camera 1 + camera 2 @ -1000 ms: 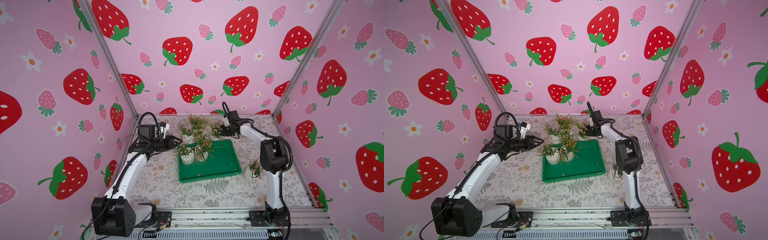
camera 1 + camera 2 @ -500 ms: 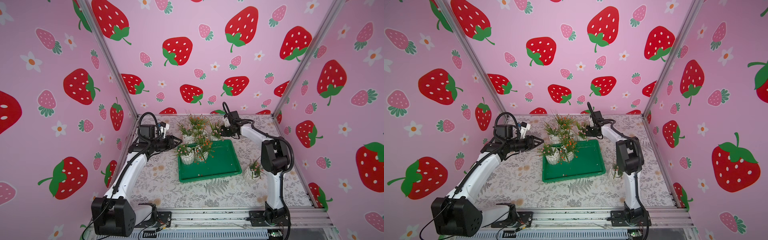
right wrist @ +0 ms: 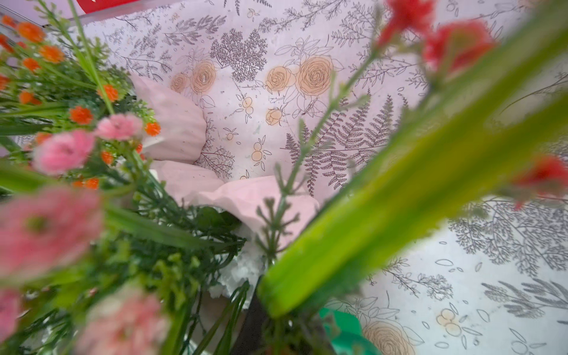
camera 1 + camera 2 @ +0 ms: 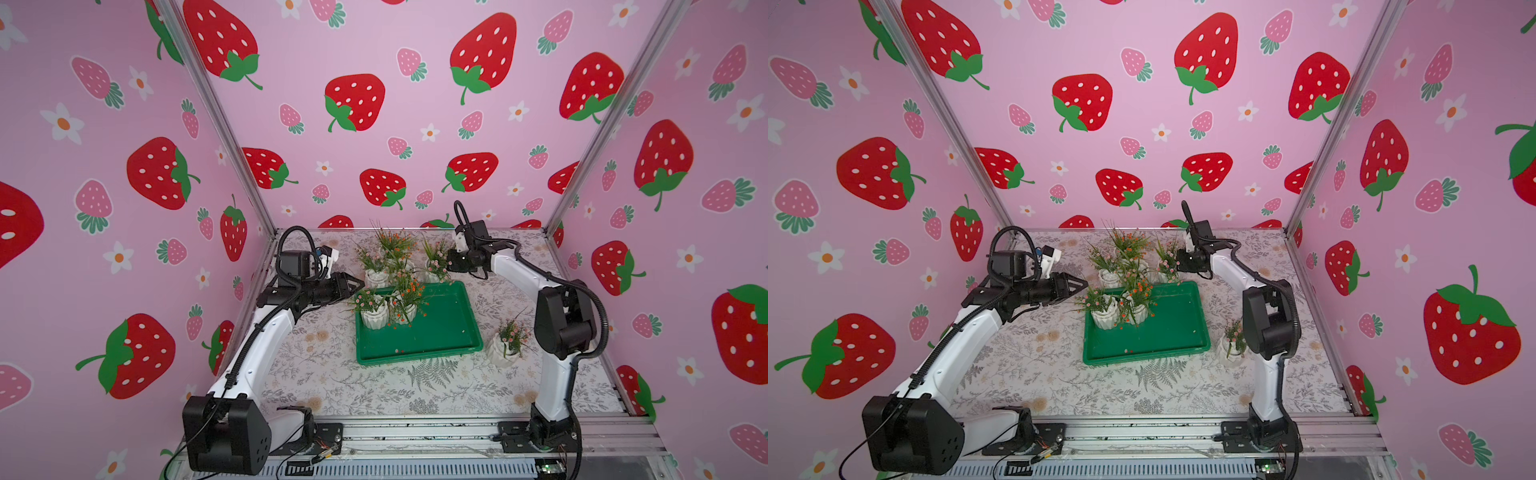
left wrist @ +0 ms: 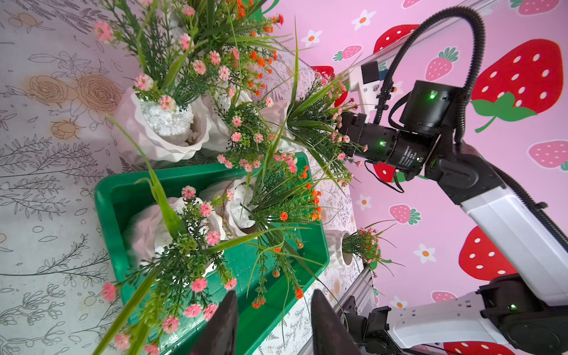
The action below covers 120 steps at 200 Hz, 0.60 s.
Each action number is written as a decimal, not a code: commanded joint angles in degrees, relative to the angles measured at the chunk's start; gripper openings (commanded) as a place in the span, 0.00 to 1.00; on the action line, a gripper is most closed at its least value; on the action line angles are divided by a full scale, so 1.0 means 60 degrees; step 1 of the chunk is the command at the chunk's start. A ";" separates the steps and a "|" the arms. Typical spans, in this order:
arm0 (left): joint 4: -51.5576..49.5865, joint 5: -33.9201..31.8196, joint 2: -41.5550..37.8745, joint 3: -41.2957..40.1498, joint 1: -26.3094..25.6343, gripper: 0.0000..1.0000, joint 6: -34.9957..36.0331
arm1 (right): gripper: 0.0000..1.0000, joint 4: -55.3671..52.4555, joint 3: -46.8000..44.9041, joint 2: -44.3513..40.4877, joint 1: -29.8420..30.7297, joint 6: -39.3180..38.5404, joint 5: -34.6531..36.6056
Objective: Put the potted gypsophila into the storage box
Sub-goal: Pick up the baby's breath potted plant from the center of the board.
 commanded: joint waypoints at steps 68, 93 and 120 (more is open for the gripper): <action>0.0509 0.0302 -0.0259 -0.0167 0.0066 0.42 -0.0125 | 0.00 0.0589 -0.1209 -0.2598 -0.0072 0.0331 -0.0660; 0.0897 0.0561 -0.0361 -0.0293 0.0048 0.42 -0.0287 | 0.00 0.0456 -0.1594 -0.3188 -0.0094 0.0316 -0.0719; 0.0981 0.0665 -0.0407 -0.0337 0.0060 0.42 -0.0302 | 0.00 0.0359 -0.2094 -0.3744 -0.0101 0.0388 -0.1014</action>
